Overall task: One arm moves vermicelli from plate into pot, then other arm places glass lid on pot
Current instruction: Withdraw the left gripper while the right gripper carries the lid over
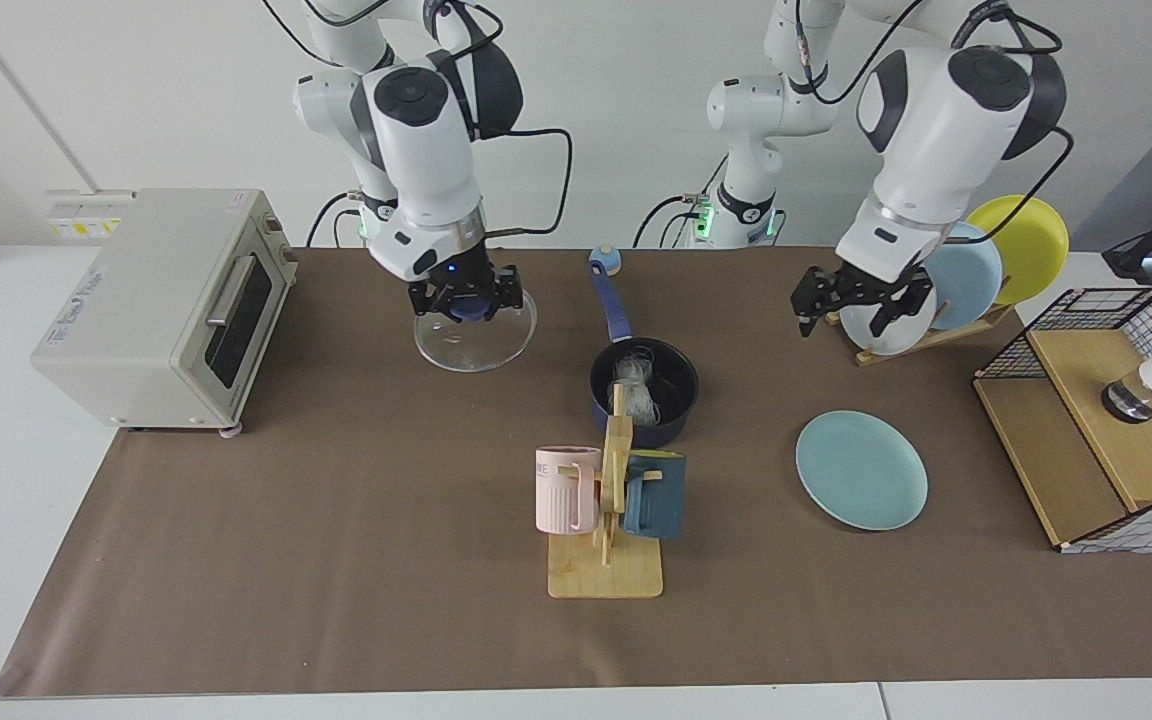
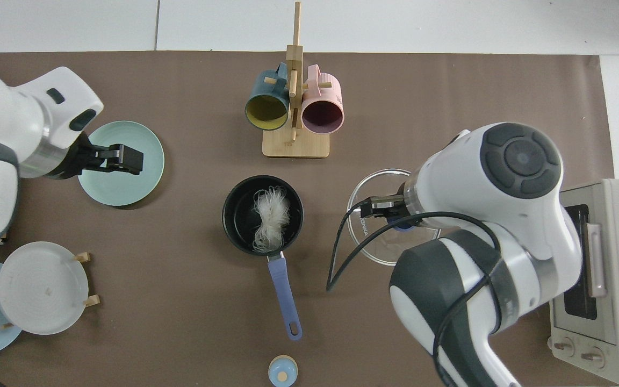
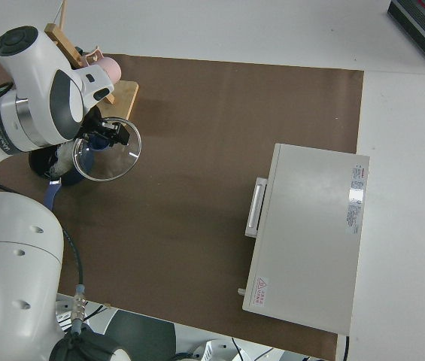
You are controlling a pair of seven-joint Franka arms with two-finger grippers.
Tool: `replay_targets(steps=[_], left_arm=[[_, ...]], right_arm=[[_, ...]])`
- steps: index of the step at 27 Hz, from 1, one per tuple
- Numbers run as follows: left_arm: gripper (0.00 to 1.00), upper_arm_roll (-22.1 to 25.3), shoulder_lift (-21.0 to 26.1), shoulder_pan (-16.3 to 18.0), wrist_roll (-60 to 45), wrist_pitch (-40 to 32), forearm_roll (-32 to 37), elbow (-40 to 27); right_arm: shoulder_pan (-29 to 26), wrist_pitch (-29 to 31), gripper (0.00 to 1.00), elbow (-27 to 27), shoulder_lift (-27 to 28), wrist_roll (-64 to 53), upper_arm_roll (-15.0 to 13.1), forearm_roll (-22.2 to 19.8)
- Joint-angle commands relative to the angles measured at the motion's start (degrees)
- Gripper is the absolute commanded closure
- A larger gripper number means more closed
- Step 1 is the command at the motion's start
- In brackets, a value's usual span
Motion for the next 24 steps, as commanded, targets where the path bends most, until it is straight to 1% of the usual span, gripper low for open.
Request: replay_targets(steps=[1, 3, 5, 6, 8, 10, 13, 17, 20, 24], left_arm=[[0.00, 3.81, -1.74, 0.30, 7.09, -1.71, 0.76, -0.43], [0.00, 4.17, -1.82, 0.30, 7.71, -1.62, 0.67, -0.52], [0.00, 4.17, -1.82, 0.30, 7.71, -1.53, 0.67, -0.70], [0.00, 4.17, -1.91, 0.30, 7.54, -1.27, 0.50, -0.78], [0.00, 4.17, -1.82, 0.21, 6.66, -0.48, 0.32, -1.22], [0.00, 4.08, -1.82, 0.21, 6.57, -0.56, 0.23, -1.22], [0.00, 4.00, -1.82, 0.30, 6.66, -0.65, 0.23, -1.22], [0.00, 3.91, -1.82, 0.30, 6.66, -1.18, 0.23, -1.14], [0.00, 3.91, -1.82, 0.30, 6.66, -1.44, 0.23, -1.05], [0.00, 3.91, -1.82, 0.30, 6.74, -1.62, 0.58, -0.78]], right_arm=[[-0.63, 1.15, 1.00, 0.20, -0.38, 9.48, 5.16, -0.06], [-0.63, 2.11, 1.00, 0.20, 0.76, 12.82, 7.09, -0.15], [-0.46, 2.90, 1.00, 0.55, 2.16, 15.98, 9.63, -0.67], [-0.02, 3.25, 1.00, 2.12, 3.65, 18.09, 10.78, -1.46], [1.56, 2.82, 1.00, 5.90, 7.51, 23.18, 11.75, -4.88], [3.41, 2.64, 1.00, 9.06, 11.29, 28.72, 12.72, -9.45], [5.17, 2.73, 1.00, 13.20, 16.57, 35.23, 14.65, -13.32], [7.71, 2.90, 1.00, 18.12, 21.67, 39.81, 15.18, -16.75], [8.77, 3.26, 1.00, 20.93, 24.39, 42.27, 15.18, -17.99], [10.62, 3.43, 1.00, 25.32, 28.61, 45.17, 15.10, -20.71]])
